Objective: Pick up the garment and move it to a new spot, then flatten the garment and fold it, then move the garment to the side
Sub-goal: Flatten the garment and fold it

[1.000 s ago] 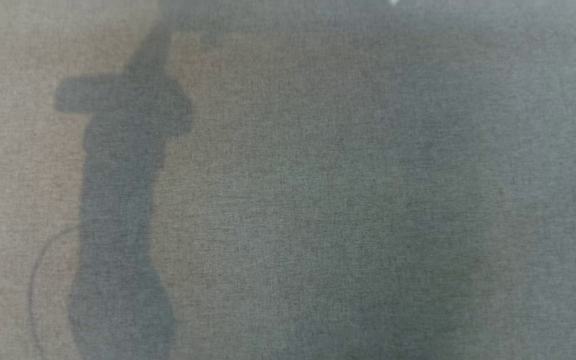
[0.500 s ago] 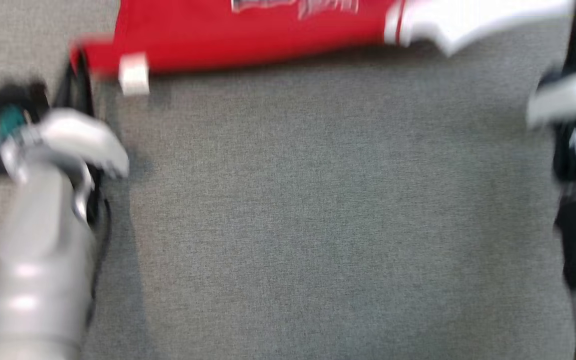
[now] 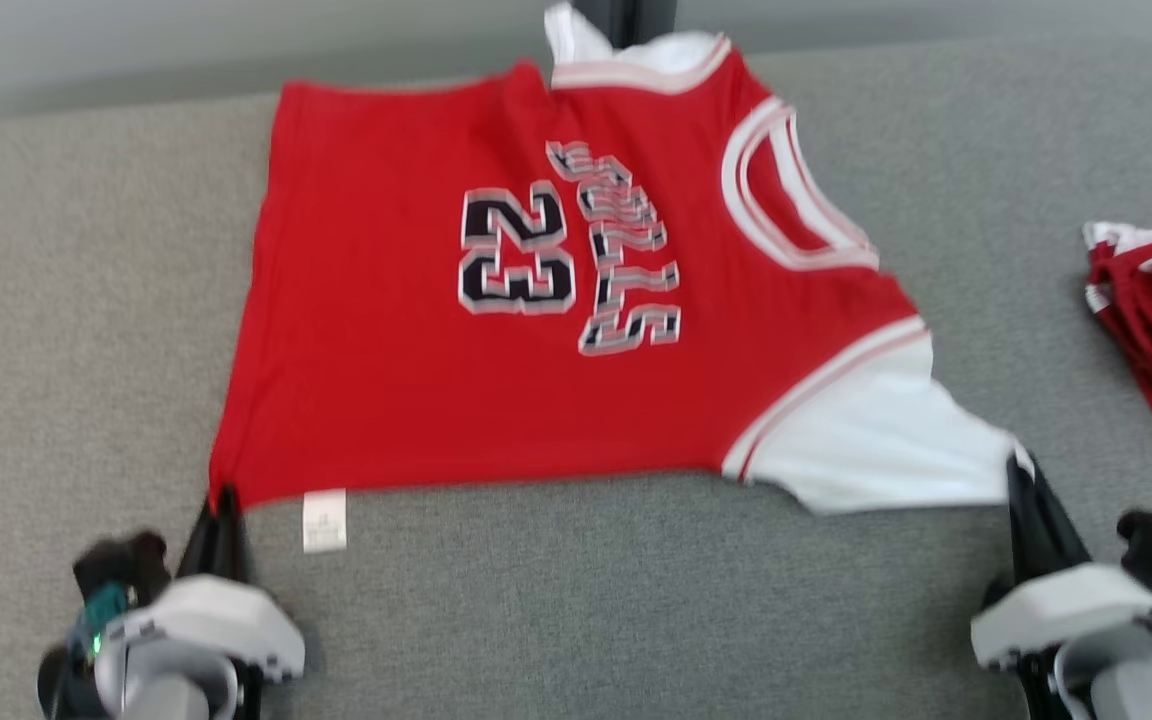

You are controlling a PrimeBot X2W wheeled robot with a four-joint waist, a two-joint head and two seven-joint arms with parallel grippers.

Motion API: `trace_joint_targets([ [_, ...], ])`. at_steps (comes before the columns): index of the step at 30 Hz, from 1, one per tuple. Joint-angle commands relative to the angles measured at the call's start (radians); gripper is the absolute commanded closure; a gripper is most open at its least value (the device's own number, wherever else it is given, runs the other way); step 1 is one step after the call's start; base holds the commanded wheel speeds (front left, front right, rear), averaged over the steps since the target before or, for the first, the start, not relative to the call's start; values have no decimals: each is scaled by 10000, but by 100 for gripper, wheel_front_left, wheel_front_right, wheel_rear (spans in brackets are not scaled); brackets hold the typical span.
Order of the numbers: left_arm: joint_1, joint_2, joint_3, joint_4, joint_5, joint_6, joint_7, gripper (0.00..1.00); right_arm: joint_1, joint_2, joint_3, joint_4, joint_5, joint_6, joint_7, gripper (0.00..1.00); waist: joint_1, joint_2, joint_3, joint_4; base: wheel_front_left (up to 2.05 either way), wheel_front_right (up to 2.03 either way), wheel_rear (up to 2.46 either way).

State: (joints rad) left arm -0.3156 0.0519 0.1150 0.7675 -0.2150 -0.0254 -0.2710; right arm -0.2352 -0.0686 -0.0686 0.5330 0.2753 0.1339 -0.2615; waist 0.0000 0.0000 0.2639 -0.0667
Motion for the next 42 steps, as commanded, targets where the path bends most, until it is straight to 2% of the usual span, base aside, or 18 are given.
trace_joint_targets([
  [1, 802, 110, 147, 322, -35, 141, 128, 100, 245, -174, -194, 41, 77, -58, -47, 100, 0, 0, -756, -127, 0, 0, 0],
  [6, 2392, 70, 514, -48, -358, 208, 134, 100, 1686, -158, 591, 212, -310, -58, -48, 100, 0, 0, -1952, -196, 0, 0, 0],
  [10, 3457, 31, 143, -260, -298, 71, 131, 100, 2695, -82, 758, 122, -351, -59, -46, 100, 0, 0, -2649, -67, 0, 0, 0],
  [18, 4394, 52, -123, -757, -560, 206, 72, 100, 3690, 45, 646, -206, -252, -57, -48, 100, 0, 0, -3218, 214, 0, 0, 0],
  [21, 4271, 45, -338, -1115, -602, 31, 71, 100, 3725, 64, 497, -612, -227, -57, -48, 100, 0, 0, -3246, 279, 0, 0, 0],
  [27, 3489, 31, -710, -2007, -386, -133, 65, 100, 2802, 107, 378, -1522, -72, -43, -47, 100, 0, 0, -2872, 350, 0, 0, 0],
  [30, 2884, 17, -941, -2195, -263, -245, 65, 100, 2006, 111, 422, -1584, -143, -39, -47, 100, 0, 0, -2590, 407, 0, 0, 0],
  [34, 1768, 16, -1255, -1895, -97, -303, 66, 100, 761, -85, 563, -1113, -440, -36, -47, 100, 0, 0, -2025, 554, 0, 0, 0],
  [42, -84, 16, -1598, -747, 22, -93, 66, 100, -1040, -195, 892, 264, -991, -34, -45, 100, 0, 0, -939, 748, 0, 0, 0],
])
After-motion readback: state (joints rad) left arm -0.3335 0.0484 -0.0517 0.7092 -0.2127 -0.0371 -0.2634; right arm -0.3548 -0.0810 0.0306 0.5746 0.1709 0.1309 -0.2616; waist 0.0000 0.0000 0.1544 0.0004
